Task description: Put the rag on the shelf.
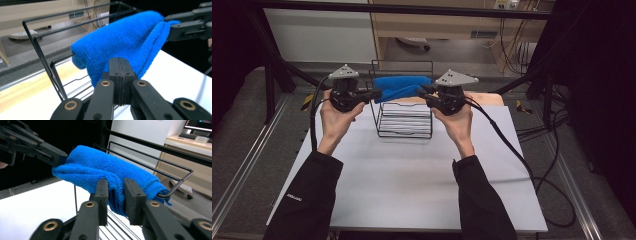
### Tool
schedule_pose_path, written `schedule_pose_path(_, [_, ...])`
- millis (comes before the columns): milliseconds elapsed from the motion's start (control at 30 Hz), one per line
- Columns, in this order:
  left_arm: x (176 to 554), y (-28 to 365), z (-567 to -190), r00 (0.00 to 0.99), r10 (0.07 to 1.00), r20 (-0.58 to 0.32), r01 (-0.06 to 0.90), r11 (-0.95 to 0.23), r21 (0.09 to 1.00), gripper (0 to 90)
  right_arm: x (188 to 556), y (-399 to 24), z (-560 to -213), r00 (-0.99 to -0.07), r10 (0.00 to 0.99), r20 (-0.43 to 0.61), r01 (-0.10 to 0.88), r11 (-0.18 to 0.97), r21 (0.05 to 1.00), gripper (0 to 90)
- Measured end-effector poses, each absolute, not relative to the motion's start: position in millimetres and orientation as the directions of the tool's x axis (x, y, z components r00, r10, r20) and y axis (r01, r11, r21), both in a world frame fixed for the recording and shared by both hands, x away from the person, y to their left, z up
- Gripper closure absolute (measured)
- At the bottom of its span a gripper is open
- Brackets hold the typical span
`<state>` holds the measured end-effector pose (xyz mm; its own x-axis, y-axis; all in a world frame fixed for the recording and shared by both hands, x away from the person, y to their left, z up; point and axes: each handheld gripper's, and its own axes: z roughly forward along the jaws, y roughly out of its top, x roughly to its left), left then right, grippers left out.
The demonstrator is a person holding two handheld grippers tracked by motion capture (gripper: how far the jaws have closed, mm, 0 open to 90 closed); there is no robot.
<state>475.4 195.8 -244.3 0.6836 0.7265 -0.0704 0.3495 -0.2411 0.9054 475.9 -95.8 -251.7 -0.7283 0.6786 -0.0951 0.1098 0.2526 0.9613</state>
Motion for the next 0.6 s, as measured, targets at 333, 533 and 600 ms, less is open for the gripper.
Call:
schedule_pose_path(333, [482.3, 191.4, -259.3, 0.669, 0.742, -0.031, 0.347, -0.275, 0.897, 89.9, 472.9, -98.6, -246.9, -0.734, 0.677, -0.052, 0.116, 0.201, 0.973, 56.2])
schedule_pose_path(533, [485.3, 190.4, -268.5, 0.663, 0.748, -0.020, 0.347, -0.283, 0.894, 89.9, 473.0, -96.7, -250.2, -0.747, 0.664, -0.025, 0.163, 0.220, 0.962, 74.3])
schedule_pose_path(600, [485.6, 190.8, -270.5, 0.663, 0.748, -0.021, 0.344, -0.281, 0.896, 89.9, 473.7, -95.3, -253.9, -0.743, 0.669, -0.032, 0.185, 0.250, 0.950, 81.4])
